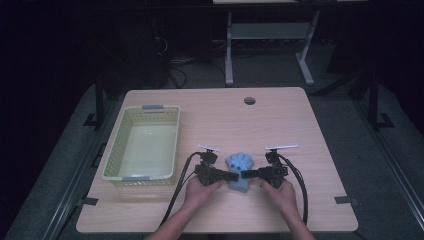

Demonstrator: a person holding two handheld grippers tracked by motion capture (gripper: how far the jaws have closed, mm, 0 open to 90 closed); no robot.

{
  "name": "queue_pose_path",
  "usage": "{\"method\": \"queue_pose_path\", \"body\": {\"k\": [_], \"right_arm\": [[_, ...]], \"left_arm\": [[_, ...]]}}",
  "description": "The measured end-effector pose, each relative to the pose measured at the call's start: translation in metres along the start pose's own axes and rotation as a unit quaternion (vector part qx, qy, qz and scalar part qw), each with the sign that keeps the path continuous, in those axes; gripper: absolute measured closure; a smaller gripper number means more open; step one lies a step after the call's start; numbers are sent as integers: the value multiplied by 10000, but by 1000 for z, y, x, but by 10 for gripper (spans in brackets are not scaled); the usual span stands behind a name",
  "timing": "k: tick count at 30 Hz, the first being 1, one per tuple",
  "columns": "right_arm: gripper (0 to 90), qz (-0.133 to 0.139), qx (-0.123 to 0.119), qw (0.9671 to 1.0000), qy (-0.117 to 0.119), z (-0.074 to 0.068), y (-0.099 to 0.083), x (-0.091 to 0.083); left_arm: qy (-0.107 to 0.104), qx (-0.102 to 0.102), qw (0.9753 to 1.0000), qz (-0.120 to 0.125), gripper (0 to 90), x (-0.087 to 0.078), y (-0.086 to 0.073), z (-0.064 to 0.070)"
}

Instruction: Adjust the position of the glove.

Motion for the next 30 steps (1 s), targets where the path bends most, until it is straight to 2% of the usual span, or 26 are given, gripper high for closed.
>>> {"method": "queue_pose_path", "body": {"k": [6,13,16,29,30], "right_arm": [[759,137,-53,9999,41,-4,3,-4],[760,281,-145,9995,29,-11,9,-11],[760,314,-166,9994,38,-13,12,-12],[759,494,-327,9982,103,-31,29,-21],[759,499,-371,9980,96,-35,34,-23]], "left_arm": [[-52,47,9999,94,690,-4,2,3],[-163,1,9996,228,689,-10,6,9],[-123,136,9994,276,689,-15,7,13],[-141,254,9986,449,688,-37,17,28],[-148,330,9983,462,688,-41,19,28]]}}
Point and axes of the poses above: each handheld gripper's, and its own axes: x roughly forward along the jaws, y roughly out of its top, z roughly to its right, the point moved 4 cm from there along x, roughly forward along the jaws, and after that the axes turned 12 degrees about -x, right-handed, at the moved point
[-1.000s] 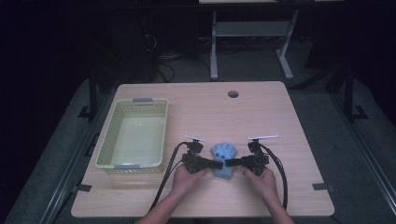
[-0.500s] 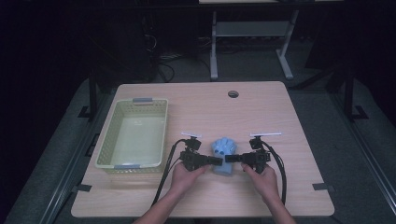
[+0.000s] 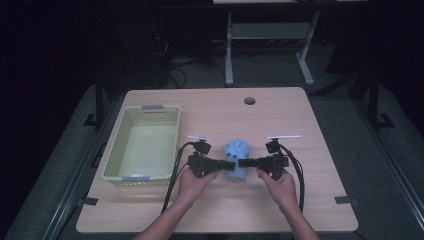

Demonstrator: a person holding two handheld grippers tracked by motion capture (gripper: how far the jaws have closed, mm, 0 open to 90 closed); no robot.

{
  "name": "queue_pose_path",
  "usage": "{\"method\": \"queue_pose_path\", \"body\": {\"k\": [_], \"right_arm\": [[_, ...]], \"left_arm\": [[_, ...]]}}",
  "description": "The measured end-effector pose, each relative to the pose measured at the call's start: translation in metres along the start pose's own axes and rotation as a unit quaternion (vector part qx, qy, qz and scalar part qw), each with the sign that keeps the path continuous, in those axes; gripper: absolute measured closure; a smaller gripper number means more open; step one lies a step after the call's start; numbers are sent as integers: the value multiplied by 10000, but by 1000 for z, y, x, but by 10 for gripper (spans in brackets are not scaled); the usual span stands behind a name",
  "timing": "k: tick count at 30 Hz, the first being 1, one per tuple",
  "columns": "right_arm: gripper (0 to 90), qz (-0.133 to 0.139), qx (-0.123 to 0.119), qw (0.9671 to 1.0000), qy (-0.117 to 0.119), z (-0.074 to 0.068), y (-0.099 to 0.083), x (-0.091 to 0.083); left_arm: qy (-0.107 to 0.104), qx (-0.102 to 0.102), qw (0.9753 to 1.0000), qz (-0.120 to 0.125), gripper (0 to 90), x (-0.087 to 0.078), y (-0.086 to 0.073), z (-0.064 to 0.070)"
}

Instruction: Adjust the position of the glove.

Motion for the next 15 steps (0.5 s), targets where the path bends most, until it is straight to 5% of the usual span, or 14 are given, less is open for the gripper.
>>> {"method": "queue_pose_path", "body": {"k": [15], "right_arm": [[759,141,-277,9995,59,-25,38,3]], "left_arm": [[46,139,9993,341,688,-39,24,12]]}}
Point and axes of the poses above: each handheld gripper's, and its own axes: x roughly forward along the jaws, y roughly out of its top, z roughly to its right, the point moved 4 cm from there along x, roughly forward along the jaws, and after that the axes turned 12 degrees about -x, right-handed, at the moved point
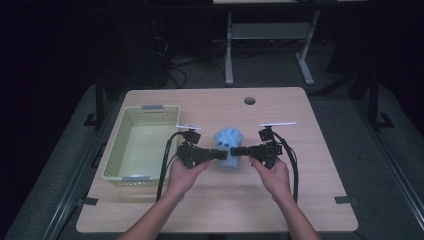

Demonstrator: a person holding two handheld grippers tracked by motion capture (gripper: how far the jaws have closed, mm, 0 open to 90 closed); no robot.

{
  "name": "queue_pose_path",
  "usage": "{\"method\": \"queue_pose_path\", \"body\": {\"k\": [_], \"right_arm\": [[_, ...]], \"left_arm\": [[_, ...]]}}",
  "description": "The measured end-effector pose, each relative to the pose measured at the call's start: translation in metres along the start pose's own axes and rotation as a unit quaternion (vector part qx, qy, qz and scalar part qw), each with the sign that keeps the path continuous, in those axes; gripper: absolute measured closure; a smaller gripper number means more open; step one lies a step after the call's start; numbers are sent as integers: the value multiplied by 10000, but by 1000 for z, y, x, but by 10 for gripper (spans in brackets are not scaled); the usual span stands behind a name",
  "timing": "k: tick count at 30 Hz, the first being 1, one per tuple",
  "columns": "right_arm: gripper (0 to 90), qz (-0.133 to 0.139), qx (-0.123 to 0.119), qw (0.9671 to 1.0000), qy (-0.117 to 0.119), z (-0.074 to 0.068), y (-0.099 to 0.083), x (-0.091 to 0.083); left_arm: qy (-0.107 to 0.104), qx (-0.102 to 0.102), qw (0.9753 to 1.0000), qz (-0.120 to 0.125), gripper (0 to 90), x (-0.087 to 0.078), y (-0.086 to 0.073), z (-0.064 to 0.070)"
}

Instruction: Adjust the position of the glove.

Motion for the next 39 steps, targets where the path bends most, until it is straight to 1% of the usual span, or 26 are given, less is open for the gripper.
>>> {"method": "queue_pose_path", "body": {"k": [1,6,9,15,16,18,19,20,26,30,32,34,35,38,39], "right_arm": [[759,-6,-16,10000,27,-3,6,3],[759,1,-55,10000,83,-9,16,9],[759,7,-117,9999,127,-14,22,14],[759,31,-185,9997,166,-22,33,21],[759,35,-189,9996,185,-22,34,22],[759,25,-180,9996,193,-24,36,24],[759,51,-213,9996,195,-25,37,26],[759,51,-213,9996,195,-25,37,26],[759,20,-245,9994,257,-32,47,35],[759,-8,-347,9990,282,-37,52,42],[759,-20,-387,9988,296,-40,54,45],[759,-9,-394,9988,297,-41,56,46],[759,-17,-376,9987,331,-43,58,49],[759,-36,-433,9985,345,-46,61,54],[759,-45,-446,9984,354,-48,62,56]], "left_arm": [[-5,0,10000,37,688,-5,3,0],[69,29,9999,116,688,-19,9,0],[87,-9,9998,167,689,-26,12,-1],[119,53,9997,200,689,-39,18,-3],[120,5,9997,208,689,-41,19,-2],[148,43,9996,244,690,-44,21,-3],[144,54,9996,242,691,-46,22,-3],[144,54,9996,242,691,-46,22,-3],[176,22,9992,372,692,-60,26,-8],[180,2,9990,401,692,-66,26,-10],[182,7,9988,445,693,-73,27,-12],[190,6,9988,455,692,-74,27,-13],[207,-3,9987,474,692,-79,28,-14],[214,-4,9986,493,692,-83,29,-16],[234,-2,9984,516,693,-87,29,-18]]}}
Point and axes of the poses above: each handheld gripper's, and its own axes: x roughly forward along the jaws, y roughly out of its top, z roughly to its right, the point moved 4 cm from there along x, roughly forward along the jaws, and after that the axes turned 12 degrees about -x, right-handed, at the moved point
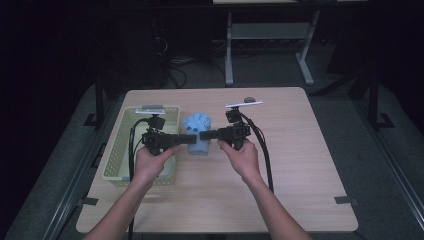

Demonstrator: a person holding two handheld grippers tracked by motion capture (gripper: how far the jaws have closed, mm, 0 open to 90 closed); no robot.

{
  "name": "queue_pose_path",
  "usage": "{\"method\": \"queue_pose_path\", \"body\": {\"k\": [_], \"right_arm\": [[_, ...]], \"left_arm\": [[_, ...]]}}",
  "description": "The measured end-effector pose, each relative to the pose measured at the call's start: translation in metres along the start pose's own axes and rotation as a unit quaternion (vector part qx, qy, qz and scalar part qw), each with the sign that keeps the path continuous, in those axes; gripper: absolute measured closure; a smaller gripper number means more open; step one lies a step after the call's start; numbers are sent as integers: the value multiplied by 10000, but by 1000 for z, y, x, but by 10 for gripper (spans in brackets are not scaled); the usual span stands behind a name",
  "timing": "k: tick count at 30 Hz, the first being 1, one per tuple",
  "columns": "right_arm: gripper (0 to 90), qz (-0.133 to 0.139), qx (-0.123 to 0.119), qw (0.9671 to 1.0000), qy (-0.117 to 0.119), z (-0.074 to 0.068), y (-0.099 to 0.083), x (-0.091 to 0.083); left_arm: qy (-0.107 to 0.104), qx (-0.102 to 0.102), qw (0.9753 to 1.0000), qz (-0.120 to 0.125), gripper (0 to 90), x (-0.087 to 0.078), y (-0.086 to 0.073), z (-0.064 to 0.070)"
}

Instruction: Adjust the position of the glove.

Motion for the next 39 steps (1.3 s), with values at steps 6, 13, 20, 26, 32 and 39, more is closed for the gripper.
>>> {"method": "queue_pose_path", "body": {"k": [6,13,20,26,32,39], "right_arm": [[759,-34,-25,10000,26,-4,7,7],[759,-87,-90,9999,61,-13,15,21],[759,-108,-175,9997,137,-21,22,34],[759,-92,-218,9996,168,-26,28,41],[759,-114,-224,9994,229,-30,31,47],[759,-116,-262,9993,235,-34,35,52]], "left_arm": [[32,-1,10000,47,693,-9,3,-5],[112,-17,9999,125,693,-24,4,-12],[160,-44,9997,179,692,-38,7,-17],[196,-57,9995,221,693,-45,9,-20],[238,-45,9995,223,693,-54,10,-23],[249,-59,9994,250,693,-60,11,-25]]}}
Point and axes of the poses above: each handheld gripper's, and its own axes: x roughly forward along the jaws, y roughly out of its top, z roughly to its right, the point moved 4 cm from there along x, roughly forward along the jaws, and after that the axes turned 12 degrees about -x, right-handed, at the moved point
